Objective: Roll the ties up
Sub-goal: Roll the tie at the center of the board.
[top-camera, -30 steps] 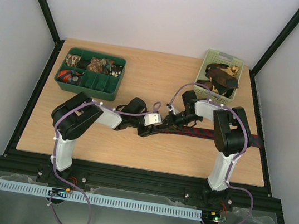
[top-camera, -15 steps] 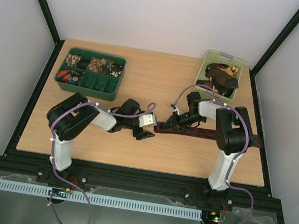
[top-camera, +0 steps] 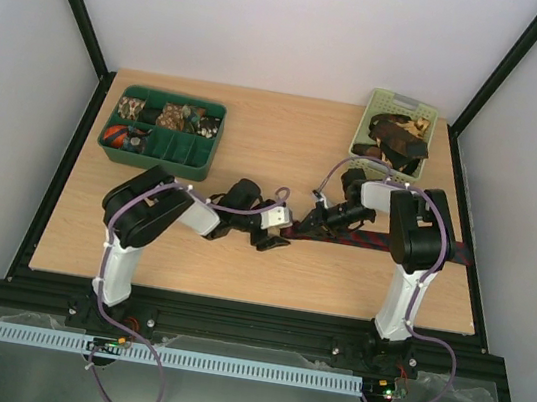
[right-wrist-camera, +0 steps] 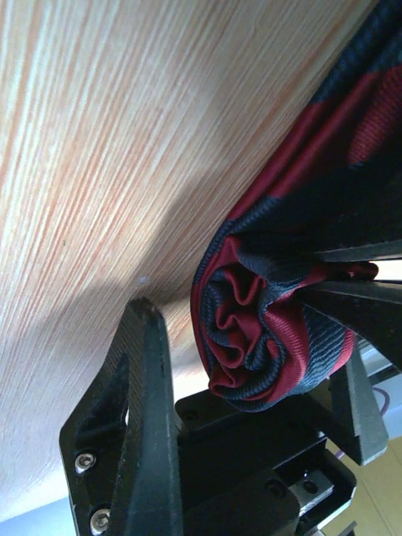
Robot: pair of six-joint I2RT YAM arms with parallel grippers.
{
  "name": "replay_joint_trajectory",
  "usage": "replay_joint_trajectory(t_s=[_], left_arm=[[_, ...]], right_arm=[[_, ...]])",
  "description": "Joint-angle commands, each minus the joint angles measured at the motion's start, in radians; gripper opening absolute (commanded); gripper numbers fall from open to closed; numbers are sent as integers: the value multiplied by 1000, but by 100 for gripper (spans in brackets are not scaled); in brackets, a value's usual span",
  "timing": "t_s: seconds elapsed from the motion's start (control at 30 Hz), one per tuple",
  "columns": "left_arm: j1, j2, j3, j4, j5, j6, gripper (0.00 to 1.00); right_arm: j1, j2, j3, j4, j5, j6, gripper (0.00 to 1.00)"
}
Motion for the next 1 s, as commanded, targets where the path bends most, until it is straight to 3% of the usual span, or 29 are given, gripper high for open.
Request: replay_joint_trajectory(t_s=[0.0,0.07,0.23,0.37,0.47,0.6,0.97], left_arm=[[-21,86,35,-29,-36,20,77],[-27,102,48,-36,-58,30,72],[-28,88,49,-130,-99,57,45],[-20,34,36,-281,-100,94,37],[-17,8,22,-363,-113,98,36],[-17,0,21,-417,-150,84,36],[-18,2,14,-441,-157,95,37]], right_arm=[[-8,55,-34,-64,160,-18,1],[-11,57,-33,-66,162,-19,1],[-10,36,-22,-68,100,-28,2],[-10,-31,-30,-44,56,-25,21],[-11,-73,-36,-42,39,-22,40],[-6,-113,-51,-41,24,-5,52],[71,-49,4,3,38,29,45]])
